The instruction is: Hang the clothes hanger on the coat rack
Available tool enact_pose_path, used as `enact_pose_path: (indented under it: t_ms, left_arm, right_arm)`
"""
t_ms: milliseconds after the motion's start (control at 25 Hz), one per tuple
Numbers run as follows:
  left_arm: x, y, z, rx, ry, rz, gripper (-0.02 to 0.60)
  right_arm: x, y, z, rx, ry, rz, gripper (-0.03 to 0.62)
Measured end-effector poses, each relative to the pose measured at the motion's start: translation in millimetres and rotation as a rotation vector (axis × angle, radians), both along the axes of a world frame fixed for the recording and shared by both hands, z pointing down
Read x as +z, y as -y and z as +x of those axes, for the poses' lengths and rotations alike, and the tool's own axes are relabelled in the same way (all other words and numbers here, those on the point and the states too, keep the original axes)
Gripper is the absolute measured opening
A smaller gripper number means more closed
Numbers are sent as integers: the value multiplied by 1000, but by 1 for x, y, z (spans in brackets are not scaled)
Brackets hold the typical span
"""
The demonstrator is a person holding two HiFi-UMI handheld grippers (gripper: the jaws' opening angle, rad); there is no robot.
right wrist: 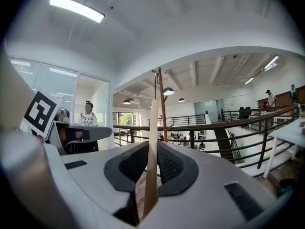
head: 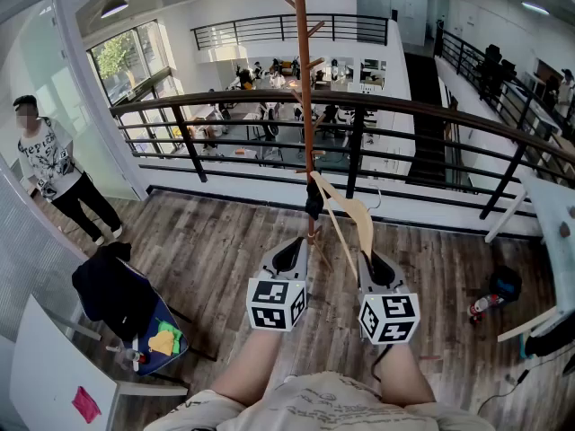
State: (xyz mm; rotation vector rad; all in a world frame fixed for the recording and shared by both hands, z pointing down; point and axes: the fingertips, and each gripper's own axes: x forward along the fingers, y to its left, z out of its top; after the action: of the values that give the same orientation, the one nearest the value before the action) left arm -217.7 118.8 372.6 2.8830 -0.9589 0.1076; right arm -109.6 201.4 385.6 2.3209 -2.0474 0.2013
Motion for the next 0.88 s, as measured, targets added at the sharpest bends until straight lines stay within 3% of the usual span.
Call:
enact_pose_path:
  t_ms: [360,880]
  left_arm:
    - [9,-18,29,27,10,-20,3]
    - [25,-38,82,73,15,-28,3]
  right_arm:
    - [4,-13,23,4,35,3,51]
    - [15,-25,66,22,-17,0,51]
